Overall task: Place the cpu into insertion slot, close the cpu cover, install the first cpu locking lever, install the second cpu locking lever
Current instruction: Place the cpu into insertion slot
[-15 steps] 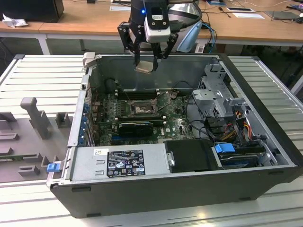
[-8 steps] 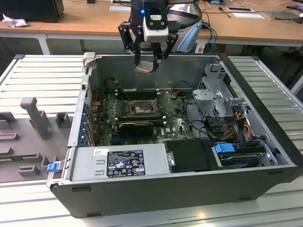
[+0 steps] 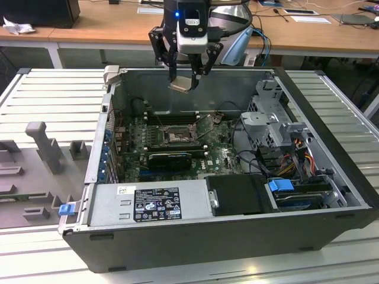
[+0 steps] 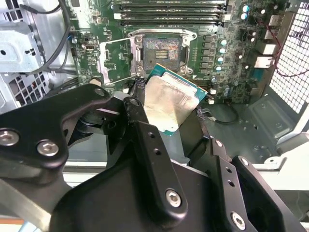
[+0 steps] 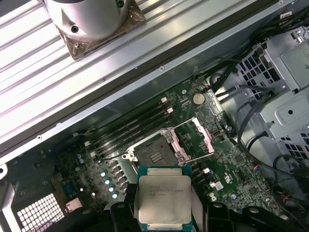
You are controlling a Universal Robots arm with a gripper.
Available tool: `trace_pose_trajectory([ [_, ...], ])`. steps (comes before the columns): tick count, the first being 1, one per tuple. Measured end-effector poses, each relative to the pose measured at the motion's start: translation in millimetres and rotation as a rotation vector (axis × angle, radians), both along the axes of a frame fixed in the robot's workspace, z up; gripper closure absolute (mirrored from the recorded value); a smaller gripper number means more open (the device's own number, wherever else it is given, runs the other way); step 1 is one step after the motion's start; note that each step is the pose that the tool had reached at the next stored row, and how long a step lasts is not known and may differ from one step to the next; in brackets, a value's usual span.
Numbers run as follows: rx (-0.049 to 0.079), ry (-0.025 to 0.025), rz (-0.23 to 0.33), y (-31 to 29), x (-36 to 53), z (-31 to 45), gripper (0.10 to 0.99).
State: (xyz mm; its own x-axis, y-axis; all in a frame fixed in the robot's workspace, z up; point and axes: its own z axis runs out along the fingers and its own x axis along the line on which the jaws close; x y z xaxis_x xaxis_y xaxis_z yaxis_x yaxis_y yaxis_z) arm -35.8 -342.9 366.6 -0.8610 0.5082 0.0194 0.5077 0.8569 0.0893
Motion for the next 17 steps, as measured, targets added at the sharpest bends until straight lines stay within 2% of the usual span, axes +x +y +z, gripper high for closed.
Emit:
trace_pose_trajectory([
  [17,0.0,0.0,-0.095,0.0,0.0,-0.2,0.557],
])
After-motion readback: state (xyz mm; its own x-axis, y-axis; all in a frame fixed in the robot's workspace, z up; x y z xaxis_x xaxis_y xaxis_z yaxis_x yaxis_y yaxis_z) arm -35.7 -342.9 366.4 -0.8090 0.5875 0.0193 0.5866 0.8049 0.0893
